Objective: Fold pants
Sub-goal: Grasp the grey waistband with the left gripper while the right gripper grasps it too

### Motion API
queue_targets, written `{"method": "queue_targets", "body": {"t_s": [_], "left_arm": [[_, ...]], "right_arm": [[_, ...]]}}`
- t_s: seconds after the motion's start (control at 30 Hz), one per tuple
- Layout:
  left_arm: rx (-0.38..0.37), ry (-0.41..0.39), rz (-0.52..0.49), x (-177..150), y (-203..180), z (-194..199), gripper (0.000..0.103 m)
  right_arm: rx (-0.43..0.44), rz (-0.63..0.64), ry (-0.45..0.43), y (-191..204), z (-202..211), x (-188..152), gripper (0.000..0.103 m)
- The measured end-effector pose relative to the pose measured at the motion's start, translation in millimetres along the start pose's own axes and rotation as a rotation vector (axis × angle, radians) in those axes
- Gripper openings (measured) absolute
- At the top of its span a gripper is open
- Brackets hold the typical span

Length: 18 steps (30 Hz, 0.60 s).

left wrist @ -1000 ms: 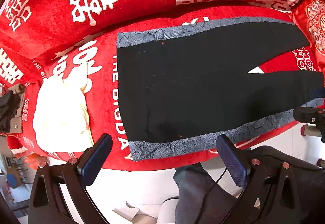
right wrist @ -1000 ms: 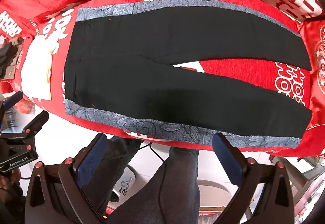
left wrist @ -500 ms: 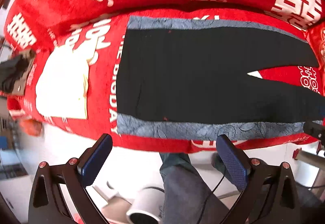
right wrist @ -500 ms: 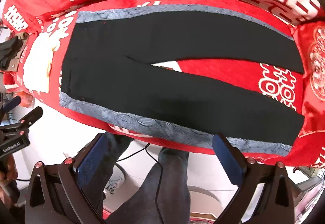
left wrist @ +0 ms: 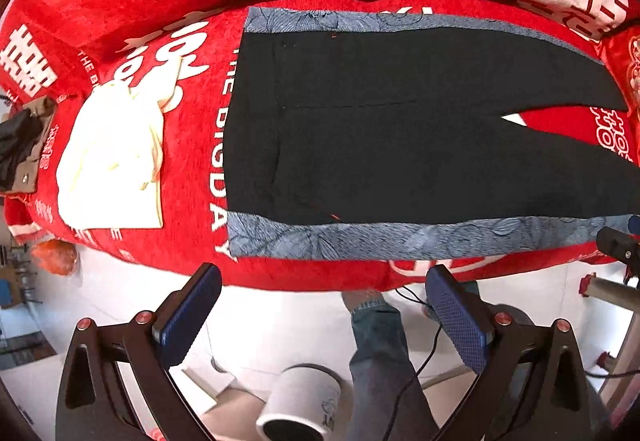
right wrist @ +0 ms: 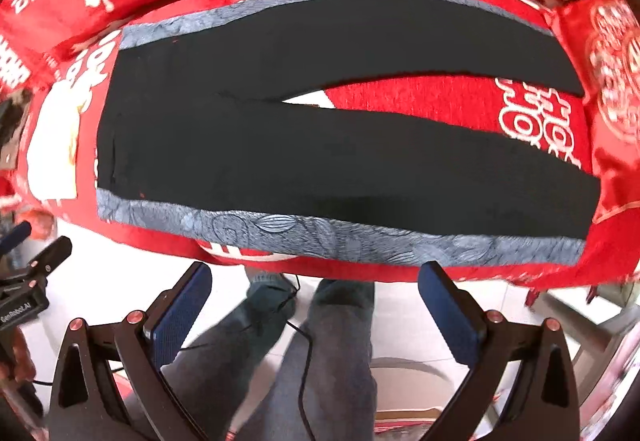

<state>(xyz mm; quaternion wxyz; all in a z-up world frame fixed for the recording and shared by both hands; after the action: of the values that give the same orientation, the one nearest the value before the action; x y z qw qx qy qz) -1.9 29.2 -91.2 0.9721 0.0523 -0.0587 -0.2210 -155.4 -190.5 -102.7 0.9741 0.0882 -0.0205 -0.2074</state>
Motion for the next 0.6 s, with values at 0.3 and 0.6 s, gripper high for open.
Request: {"method": "queue_targets", "body": {"t_s": [0.3, 0.6], "left_arm": [[0.009, 0.028, -0.048, -4, 15, -58, 0.103], [-0.062, 0.009, 0.012, -9, 24, -92, 0.103]], "right_arm": [[-0.019, -0.028, 0.022, 25, -48, -7, 0.103], [0.153, -0.107, -0.04, 46, -87, -11, 0.103]]}}
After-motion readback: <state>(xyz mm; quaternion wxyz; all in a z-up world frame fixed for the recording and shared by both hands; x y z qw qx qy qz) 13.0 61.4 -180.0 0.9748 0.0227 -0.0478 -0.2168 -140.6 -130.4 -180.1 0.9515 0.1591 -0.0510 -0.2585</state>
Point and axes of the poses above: each gripper's, at about its wrist camera, not at the fingertips, and z roughly against the way its jaws point, y to its left, x to its top, the point moved 8 cm from there along -z, roughly the way its jaws point, and after that the axes turned 13 degrees about z, right-handed, at the moved point
